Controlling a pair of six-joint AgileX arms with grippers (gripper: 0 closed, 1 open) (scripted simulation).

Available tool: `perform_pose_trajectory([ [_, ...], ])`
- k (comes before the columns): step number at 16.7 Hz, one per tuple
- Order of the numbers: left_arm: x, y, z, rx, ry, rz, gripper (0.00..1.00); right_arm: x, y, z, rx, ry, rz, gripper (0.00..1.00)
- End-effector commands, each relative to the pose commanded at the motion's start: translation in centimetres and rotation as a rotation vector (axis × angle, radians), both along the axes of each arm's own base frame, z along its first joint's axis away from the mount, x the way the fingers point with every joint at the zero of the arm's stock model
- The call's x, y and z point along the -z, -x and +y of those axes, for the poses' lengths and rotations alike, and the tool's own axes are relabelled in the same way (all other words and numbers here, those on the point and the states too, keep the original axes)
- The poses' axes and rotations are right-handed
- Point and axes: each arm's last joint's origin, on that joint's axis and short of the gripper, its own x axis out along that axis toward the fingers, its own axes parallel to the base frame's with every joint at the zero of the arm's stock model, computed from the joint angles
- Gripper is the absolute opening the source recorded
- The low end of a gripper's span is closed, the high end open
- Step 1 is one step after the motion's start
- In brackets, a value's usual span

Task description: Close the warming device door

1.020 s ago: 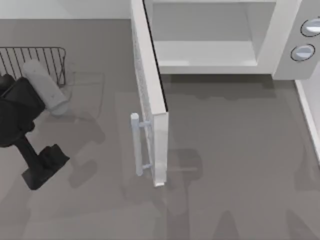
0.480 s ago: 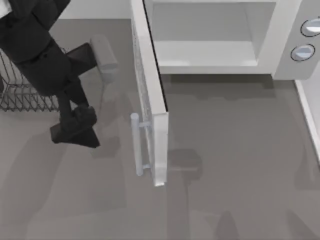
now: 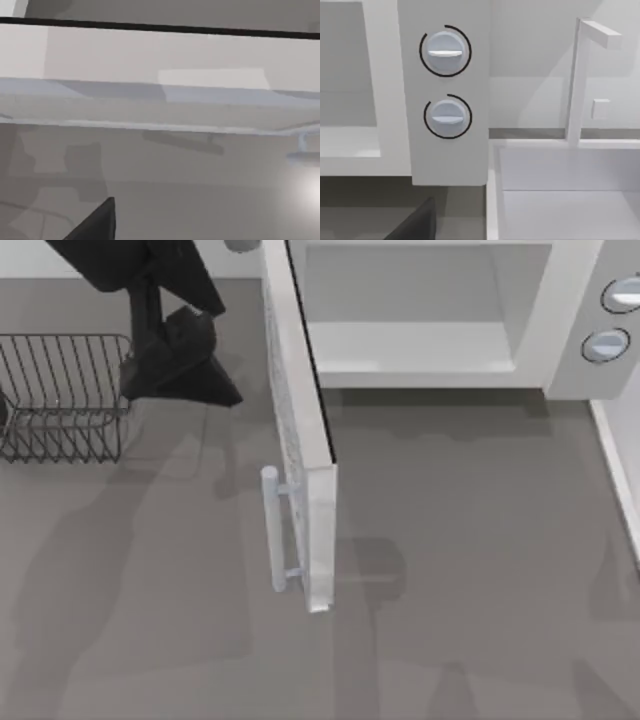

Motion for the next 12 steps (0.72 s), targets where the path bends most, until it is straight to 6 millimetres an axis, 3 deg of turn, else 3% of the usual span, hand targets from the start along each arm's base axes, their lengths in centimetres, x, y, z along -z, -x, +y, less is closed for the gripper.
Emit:
perform_pose_trajectory([
  [3,-1.2,-0.1,-0.1,0.011,0.025,-0.038,1.00,0.0,0.0,0.0,0.000,0.000,0.000,1.00],
  [8,-1.3,0.0,0.1,0.004,0.025,-0.043,1.00,0.0,0.0,0.0,0.000,0.000,0.000,1.00],
  [12,0.2,-0.3,-1.0,0.011,0.025,-0.038,1.00,0.0,0.0,0.0,0.000,0.000,0.000,1.00],
])
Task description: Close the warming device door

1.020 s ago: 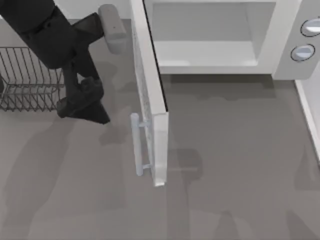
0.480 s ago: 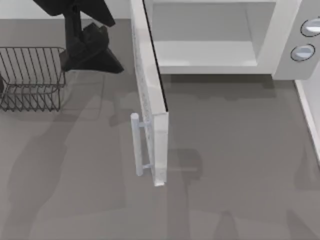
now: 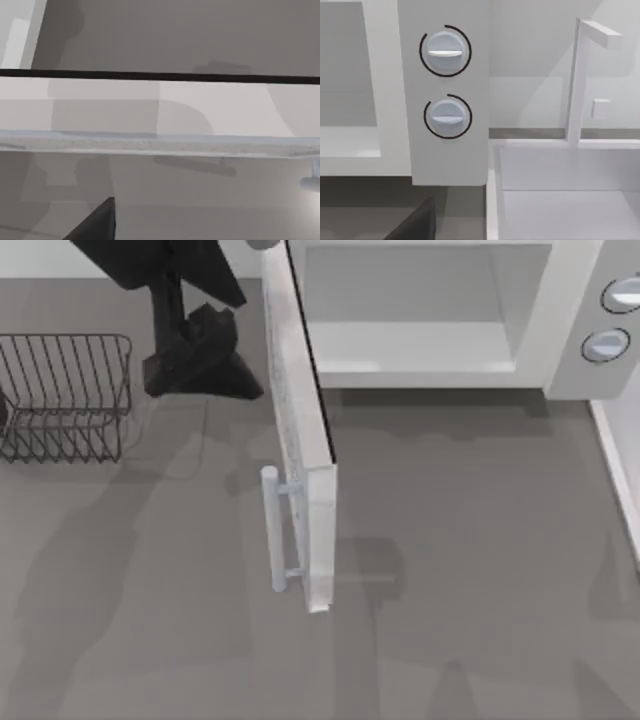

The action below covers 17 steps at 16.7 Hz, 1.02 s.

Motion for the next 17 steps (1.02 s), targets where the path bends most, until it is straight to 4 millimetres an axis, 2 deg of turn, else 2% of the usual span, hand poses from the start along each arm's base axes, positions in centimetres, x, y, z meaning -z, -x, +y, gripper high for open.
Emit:
perform_pose_trajectory([
  [7,5.2,-0.4,-3.0,0.000,0.001,-0.001,1.00,0.0,0.0,0.0,0.000,0.000,0.000,1.00],
  [12,5.5,-0.4,-3.2,0.000,0.000,0.000,1.00,0.0,0.0,0.0,0.000,0.000,0.000,1.00],
  [17,5.5,-0.4,-3.2,0.000,0.000,0.000,0.62,0.0,0.0,0.0,0.000,0.000,0.000,1.00],
])
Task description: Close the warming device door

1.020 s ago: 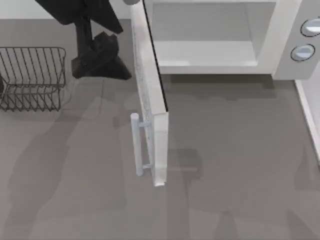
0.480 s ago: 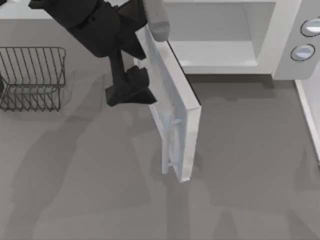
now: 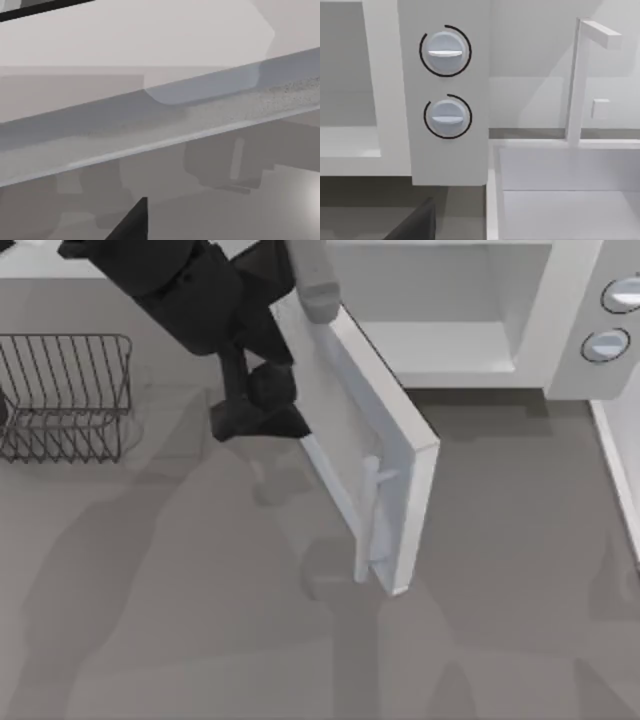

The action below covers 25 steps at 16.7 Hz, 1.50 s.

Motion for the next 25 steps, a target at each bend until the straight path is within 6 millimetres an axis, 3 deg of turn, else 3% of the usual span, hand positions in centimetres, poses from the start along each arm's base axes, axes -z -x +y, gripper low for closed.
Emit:
perform_pose_trajectory([
  [8,0.0,0.0,0.0,0.000,0.000,0.000,0.02,0.0,0.0,0.0,0.000,0.000,0.000,1.00],
  [17,0.0,0.0,0.1,-0.002,0.000,0.000,0.00,0.0,0.0,0.0,0.000,0.000,0.000,1.00],
  [25,0.0,0.0,-1.9,-0.002,0.000,0.000,0.00,0.0,0.0,0.0,0.000,0.000,0.000,1.00],
])
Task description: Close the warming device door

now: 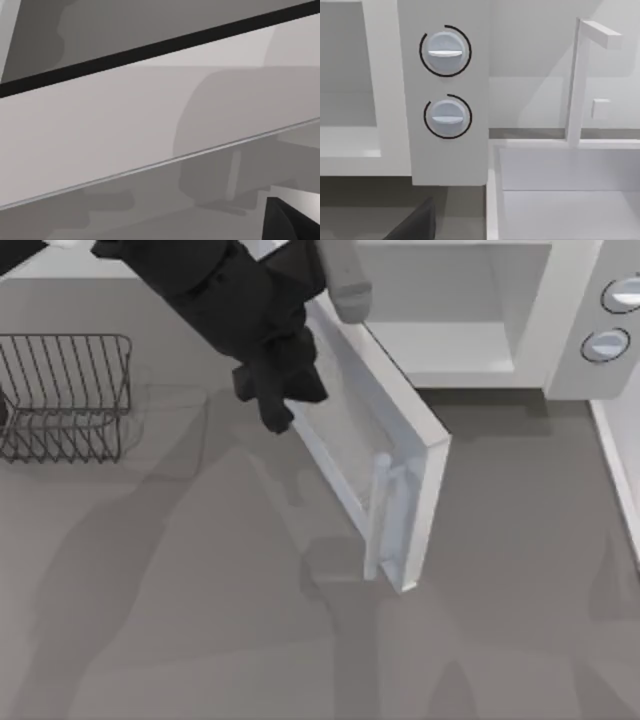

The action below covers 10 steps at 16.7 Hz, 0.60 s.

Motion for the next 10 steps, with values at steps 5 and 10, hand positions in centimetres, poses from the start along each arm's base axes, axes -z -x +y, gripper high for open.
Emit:
perform_pose_trajectory([
  [5,0.1,0.0,-1.3,-0.002,-0.002,0.006,0.00,0.0,0.0,0.0,0.000,0.000,0.000,1.00],
  [10,0.0,0.0,-1.6,-0.006,0.001,0.002,0.00,0.0,0.0,0.0,0.000,0.000,0.000,1.00],
])
